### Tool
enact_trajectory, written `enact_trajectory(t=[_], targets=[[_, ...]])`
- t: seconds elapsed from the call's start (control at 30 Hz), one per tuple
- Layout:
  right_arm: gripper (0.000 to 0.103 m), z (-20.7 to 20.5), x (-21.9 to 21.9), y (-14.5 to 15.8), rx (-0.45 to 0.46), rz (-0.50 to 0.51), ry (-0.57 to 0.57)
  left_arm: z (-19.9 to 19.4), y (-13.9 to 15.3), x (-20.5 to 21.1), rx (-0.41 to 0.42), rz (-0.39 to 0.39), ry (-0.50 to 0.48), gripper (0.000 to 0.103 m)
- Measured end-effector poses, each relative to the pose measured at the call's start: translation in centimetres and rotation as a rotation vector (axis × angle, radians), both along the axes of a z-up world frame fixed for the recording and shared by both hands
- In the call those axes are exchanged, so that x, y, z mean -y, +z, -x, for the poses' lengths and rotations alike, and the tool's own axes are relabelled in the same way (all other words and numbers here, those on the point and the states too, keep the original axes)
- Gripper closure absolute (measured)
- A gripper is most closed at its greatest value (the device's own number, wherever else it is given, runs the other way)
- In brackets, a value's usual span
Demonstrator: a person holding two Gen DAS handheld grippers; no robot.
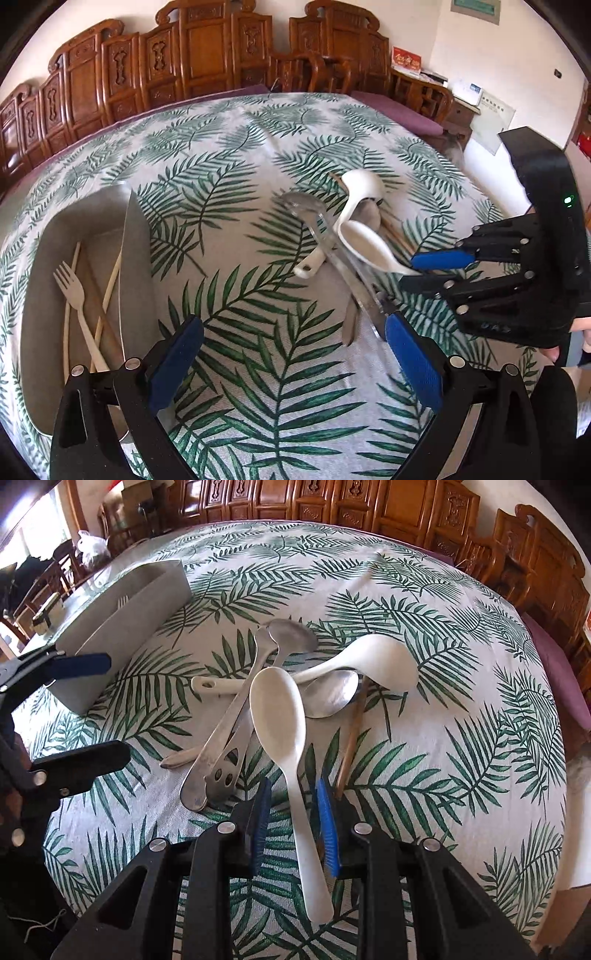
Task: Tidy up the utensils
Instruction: 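Return both tools to the pile and grasp a white plastic spoon with the right tool, then close the left tool on a metal fork while the right tool holds the white spoon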
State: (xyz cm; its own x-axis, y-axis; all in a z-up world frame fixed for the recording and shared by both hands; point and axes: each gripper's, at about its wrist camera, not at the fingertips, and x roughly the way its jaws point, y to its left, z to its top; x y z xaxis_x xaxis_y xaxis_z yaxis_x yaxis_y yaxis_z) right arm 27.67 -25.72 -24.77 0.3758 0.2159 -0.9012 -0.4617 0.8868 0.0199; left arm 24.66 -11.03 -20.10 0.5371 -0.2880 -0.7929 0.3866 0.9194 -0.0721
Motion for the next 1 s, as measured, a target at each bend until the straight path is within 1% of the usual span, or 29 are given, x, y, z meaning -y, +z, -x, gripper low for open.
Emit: enact_trajectory(t=[0.03, 0.07, 0.1, 0.2, 0.27, 0.43, 0.5, 0.57, 0.6, 0.67, 0.7, 0.77, 0.9, 0.93, 1.0], targets=[[0.084, 0.2, -0.1, 0.0, 0.002, 0.004, 0.005, 0.1, 0.1, 0.1, 0.002, 0.002, -0.004, 0.008], [0.087, 0.3, -0.2, 0.0, 0.003, 0.005, 0.013, 0.1, 0.2, 0.2, 0.002, 0.004, -0.007, 0.008], [0.094, 0.5, -0.4, 0.0, 0.004, 0.008, 0.018, 0.1, 0.2, 0.3, 0.002, 0.007, -0.009, 0.008], [0.095, 0.9, -0.7, 0.0, 0.014, 0.015, 0.018, -0.1, 0.2, 0.6, 0.004, 0.003, -0.012, 0.008], [0.095, 1.5, -0.2, 0.5, 0.037, 0.000, -0.005, -0.2, 0.1, 0.7, 0.003, 0.005, -0.012, 0.008], [0.095, 2.9, 2.1, 3.5, 0.097, -0.076, -0.086, -0.6, 0.3, 1.7, 0.013, 0.011, -0.025, 0.008], [0.095, 3.7, 3.0, 4.2, 0.107, -0.087, -0.112, -1.0, 0.3, 2.2, -0.001, 0.023, -0.026, 0.015], [0.095, 4.2, 3.8, 4.6, 0.113, -0.093, -0.130, -1.6, 0.2, 2.7, -0.027, 0.038, -0.016, 0.024], [0.095, 4.5, 4.2, 4.8, 0.116, -0.094, -0.136, -1.8, 0.1, 2.9, -0.036, 0.045, -0.016, 0.026], [0.095, 5.0, 4.9, 5.0, 0.121, -0.101, -0.143, -2.2, -0.2, 3.4, -0.049, 0.043, -0.016, 0.038], [0.095, 5.1, 5.2, 5.2, 0.123, -0.106, -0.149, -2.4, -0.5, 3.7, -0.055, 0.032, -0.013, 0.041], [0.095, 5.1, 5.9, 5.5, 0.126, -0.124, -0.164, -2.8, -1.1, 4.1, -0.070, 0.019, -0.005, 0.055], [0.094, 5.0, 6.2, 6.0, 0.134, -0.142, -0.170, -4.1, -2.2, 4.2, -0.099, 0.022, 0.038, 0.068], [0.094, 5.0, 6.2, 6.1, 0.136, -0.146, -0.170, -4.4, -2.5, 4.1, -0.122, 0.028, 0.044, 0.076], [0.094, 5.1, 6.1, 6.2, 0.137, -0.151, -0.169, -5.0, -2.8, 3.9, -0.157, 0.053, 0.059, 0.079]])
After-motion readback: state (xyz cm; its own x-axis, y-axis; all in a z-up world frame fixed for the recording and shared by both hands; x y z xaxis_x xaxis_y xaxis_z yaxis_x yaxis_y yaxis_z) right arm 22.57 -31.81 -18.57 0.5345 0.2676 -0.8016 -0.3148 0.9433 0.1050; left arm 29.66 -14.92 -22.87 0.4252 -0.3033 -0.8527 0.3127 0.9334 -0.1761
